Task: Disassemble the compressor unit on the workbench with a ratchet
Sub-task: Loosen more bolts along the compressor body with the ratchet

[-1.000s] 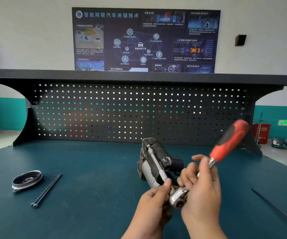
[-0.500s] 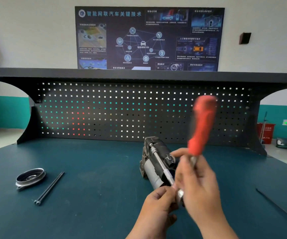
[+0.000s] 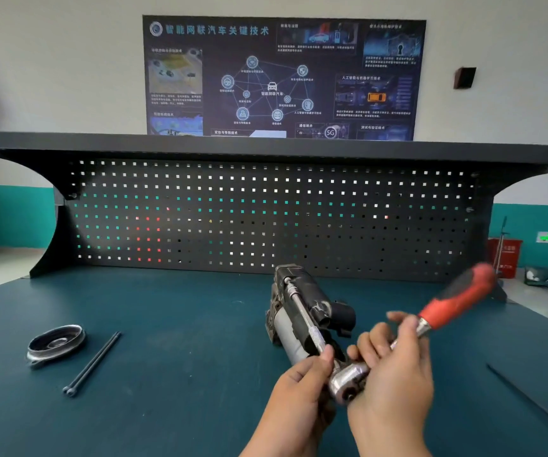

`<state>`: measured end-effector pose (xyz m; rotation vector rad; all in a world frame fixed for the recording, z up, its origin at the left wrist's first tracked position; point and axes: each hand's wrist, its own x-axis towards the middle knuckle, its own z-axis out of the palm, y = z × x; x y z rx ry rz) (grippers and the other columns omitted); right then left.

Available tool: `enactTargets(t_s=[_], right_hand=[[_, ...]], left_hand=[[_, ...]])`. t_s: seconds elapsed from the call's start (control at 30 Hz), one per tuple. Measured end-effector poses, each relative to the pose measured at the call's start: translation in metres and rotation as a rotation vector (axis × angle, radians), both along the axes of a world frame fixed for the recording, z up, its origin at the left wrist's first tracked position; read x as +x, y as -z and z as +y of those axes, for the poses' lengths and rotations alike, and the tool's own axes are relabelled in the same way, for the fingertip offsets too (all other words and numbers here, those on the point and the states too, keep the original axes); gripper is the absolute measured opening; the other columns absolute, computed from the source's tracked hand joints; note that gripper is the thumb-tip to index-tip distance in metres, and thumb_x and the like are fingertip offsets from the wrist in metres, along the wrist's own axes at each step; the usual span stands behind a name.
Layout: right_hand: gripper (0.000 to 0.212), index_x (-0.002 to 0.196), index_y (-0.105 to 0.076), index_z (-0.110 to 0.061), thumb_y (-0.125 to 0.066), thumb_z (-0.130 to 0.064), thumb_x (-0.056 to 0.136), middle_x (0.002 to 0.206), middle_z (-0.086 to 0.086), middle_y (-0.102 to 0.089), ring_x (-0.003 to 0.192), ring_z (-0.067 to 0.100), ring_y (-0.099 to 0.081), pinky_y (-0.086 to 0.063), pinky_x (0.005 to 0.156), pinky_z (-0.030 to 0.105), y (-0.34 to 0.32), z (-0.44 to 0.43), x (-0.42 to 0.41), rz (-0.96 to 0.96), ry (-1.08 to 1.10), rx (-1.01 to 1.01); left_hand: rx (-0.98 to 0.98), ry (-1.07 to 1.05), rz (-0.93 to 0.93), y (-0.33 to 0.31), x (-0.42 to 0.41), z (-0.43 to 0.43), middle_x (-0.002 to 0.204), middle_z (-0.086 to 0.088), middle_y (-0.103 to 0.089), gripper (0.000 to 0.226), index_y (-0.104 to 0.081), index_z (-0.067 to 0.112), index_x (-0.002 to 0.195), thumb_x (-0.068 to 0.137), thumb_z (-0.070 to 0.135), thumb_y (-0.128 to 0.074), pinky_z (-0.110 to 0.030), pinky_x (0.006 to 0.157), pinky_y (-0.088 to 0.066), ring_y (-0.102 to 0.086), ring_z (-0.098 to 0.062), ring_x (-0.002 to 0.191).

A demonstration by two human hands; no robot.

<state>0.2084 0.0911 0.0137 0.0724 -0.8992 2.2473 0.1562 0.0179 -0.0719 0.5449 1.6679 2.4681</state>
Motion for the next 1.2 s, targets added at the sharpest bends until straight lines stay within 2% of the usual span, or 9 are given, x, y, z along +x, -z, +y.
enactTargets(t_s=[0.07, 0.17, 0.37, 0.47, 0.6, 0.8, 0.9, 1.03, 1.2], right_hand=[[0.033, 0.071, -0.048, -0.022, -0.037, -0.03, 0.101, 0.044, -0.01, -0.029, 0.037, 0.007, -0.029, -0.033, 0.036, 0.015, 0.002, 0.004, -0.003, -0.04, -0.038, -0.09], [0.03, 0.071, -0.05, -0.023, -0.041, -0.029, 0.099, 0.044, -0.011, -0.029, 0.036, 0.005, -0.027, -0.03, 0.036, 0.017, 0.002, 0.004, -0.006, 0.046, -0.03, 0.064], [0.015, 0.096, -0.062, -0.044, -0.049, -0.045, 0.089, 0.05, -0.008, -0.045, 0.043, 0.003, -0.038, -0.035, 0.045, 0.022, 0.008, 0.006, -0.003, 0.336, 0.065, 1.071], [0.028, 0.112, -0.058, -0.044, -0.044, -0.056, 0.091, 0.071, -0.003, -0.067, 0.065, 0.013, -0.064, -0.05, 0.061, 0.032, 0.011, 0.006, -0.004, 0.406, 0.094, 1.307], [0.018, 0.101, -0.063, -0.041, -0.049, -0.047, 0.091, 0.054, -0.009, -0.053, 0.046, 0.002, -0.046, -0.038, 0.049, 0.017, 0.011, 0.003, -0.001, 0.391, 0.148, 1.15], [0.04, 0.062, -0.059, -0.028, -0.043, -0.029, 0.099, 0.044, -0.011, -0.03, 0.037, 0.005, -0.027, -0.029, 0.037, 0.017, 0.002, -0.003, -0.001, 0.069, -0.002, 0.105], [0.038, 0.065, -0.049, -0.024, -0.038, -0.028, 0.101, 0.043, -0.009, -0.029, 0.035, 0.006, -0.026, -0.03, 0.036, 0.015, 0.004, 0.002, -0.004, -0.001, -0.012, -0.129], [0.038, 0.064, -0.051, -0.025, -0.039, -0.025, 0.1, 0.043, -0.01, -0.028, 0.035, 0.005, -0.026, -0.03, 0.036, 0.015, 0.004, 0.002, -0.007, 0.07, 0.004, 0.062], [0.012, 0.087, -0.066, -0.037, -0.055, -0.036, 0.09, 0.047, -0.004, -0.037, 0.043, 0.004, -0.03, -0.031, 0.043, 0.019, 0.003, 0.01, -0.002, 0.285, -0.088, 0.86]], left_hand=[[-0.023, -0.008, 0.022, 0.001, -0.001, 0.001, 0.09, -0.009, -0.069, 0.041, -0.074, 0.018, 0.087, 0.068, 0.054, -0.076, -0.036, 0.081, -0.048, -0.062, -0.024, 0.087], [-0.043, -0.012, -0.016, 0.005, -0.004, 0.001, 0.09, -0.009, -0.066, 0.049, -0.073, 0.018, 0.089, 0.062, 0.058, -0.079, -0.037, 0.077, -0.046, -0.058, -0.025, 0.086], [-0.101, 0.004, -0.081, 0.014, -0.009, -0.001, 0.098, -0.006, -0.072, 0.055, -0.072, 0.02, 0.098, 0.06, 0.059, -0.079, -0.035, 0.079, -0.053, -0.067, -0.021, 0.091], [-0.126, -0.028, -0.067, 0.014, -0.013, -0.001, 0.102, -0.011, -0.071, 0.057, -0.072, 0.019, 0.101, 0.06, 0.058, -0.08, -0.037, 0.081, -0.054, -0.067, -0.025, 0.095], [-0.115, -0.01, -0.053, 0.015, -0.015, -0.002, 0.094, -0.008, -0.073, 0.056, -0.074, 0.018, 0.094, 0.058, 0.06, -0.08, -0.033, 0.078, -0.054, -0.068, -0.022, 0.087], [-0.057, -0.052, -0.05, 0.002, -0.004, 0.0, 0.077, -0.011, -0.06, 0.053, -0.072, 0.019, 0.074, 0.051, 0.066, -0.08, -0.031, 0.067, -0.043, -0.053, -0.022, 0.073], [-0.048, -0.068, -0.073, -0.01, 0.006, 0.003, 0.072, -0.01, -0.063, 0.059, -0.075, 0.016, 0.07, 0.04, 0.066, -0.082, -0.029, 0.063, -0.043, -0.054, -0.021, 0.067], [-0.04, -0.091, -0.147, -0.023, 0.019, 0.0, 0.054, -0.003, -0.048, 0.045, -0.071, 0.016, 0.057, 0.04, 0.057, -0.08, -0.021, 0.046, -0.025, -0.034, -0.016, 0.048], [-0.085, -0.03, -0.108, -0.023, 0.03, -0.007, 0.047, 0.004, -0.049, 0.036, -0.062, 0.019, 0.045, 0.076, 0.032, -0.075, -0.021, 0.047, -0.026, -0.047, -0.009, 0.043]])
